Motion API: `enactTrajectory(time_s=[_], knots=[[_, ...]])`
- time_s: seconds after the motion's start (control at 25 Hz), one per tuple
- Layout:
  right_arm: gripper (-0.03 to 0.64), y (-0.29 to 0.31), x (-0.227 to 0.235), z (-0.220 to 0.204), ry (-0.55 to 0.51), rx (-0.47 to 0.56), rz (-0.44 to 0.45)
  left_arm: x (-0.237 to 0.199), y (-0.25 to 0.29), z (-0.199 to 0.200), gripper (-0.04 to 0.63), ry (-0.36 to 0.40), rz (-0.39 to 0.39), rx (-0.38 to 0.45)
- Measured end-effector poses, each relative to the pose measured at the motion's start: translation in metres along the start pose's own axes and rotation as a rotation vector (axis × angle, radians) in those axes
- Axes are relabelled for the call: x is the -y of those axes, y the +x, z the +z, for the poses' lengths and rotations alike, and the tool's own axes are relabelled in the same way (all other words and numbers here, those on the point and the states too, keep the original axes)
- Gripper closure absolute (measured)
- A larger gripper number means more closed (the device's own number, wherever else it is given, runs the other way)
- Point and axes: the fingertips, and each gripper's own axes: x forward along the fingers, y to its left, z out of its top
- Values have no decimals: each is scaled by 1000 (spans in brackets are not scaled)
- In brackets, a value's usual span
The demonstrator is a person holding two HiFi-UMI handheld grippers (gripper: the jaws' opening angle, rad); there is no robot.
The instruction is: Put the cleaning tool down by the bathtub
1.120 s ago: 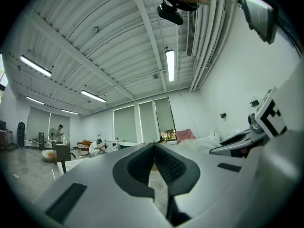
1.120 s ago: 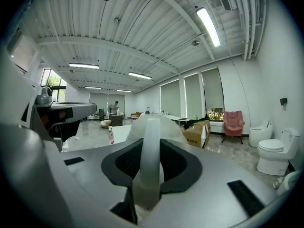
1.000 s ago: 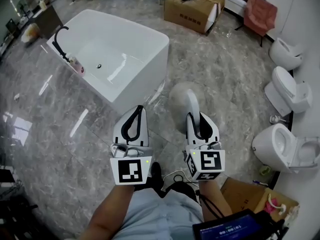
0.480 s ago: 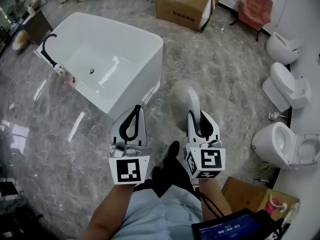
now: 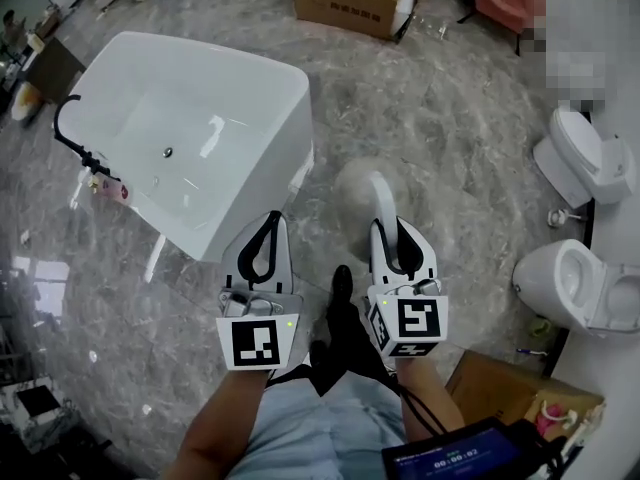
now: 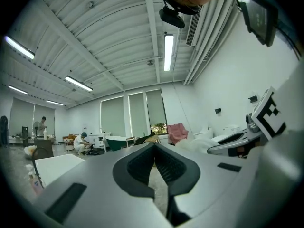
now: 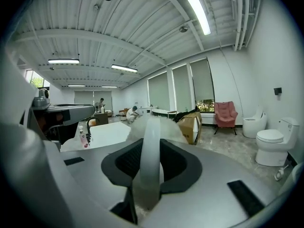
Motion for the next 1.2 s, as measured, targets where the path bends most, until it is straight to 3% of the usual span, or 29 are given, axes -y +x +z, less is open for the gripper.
enactTrajectory(time_s=[0.24, 0.48, 0.84, 1.2], knots=[[511, 73, 52, 11, 32, -37, 4, 4, 98, -8, 580, 9, -28, -40], [511, 118, 83, 32, 46, -37, -2, -4, 163, 12, 580, 18, -21, -13], [511, 164, 85, 61, 40, -12, -4, -26, 202, 33, 580, 51, -39, 10], [511, 232, 74, 32, 78, -80, -76, -57, 259, -12, 580, 58, -166, -48]])
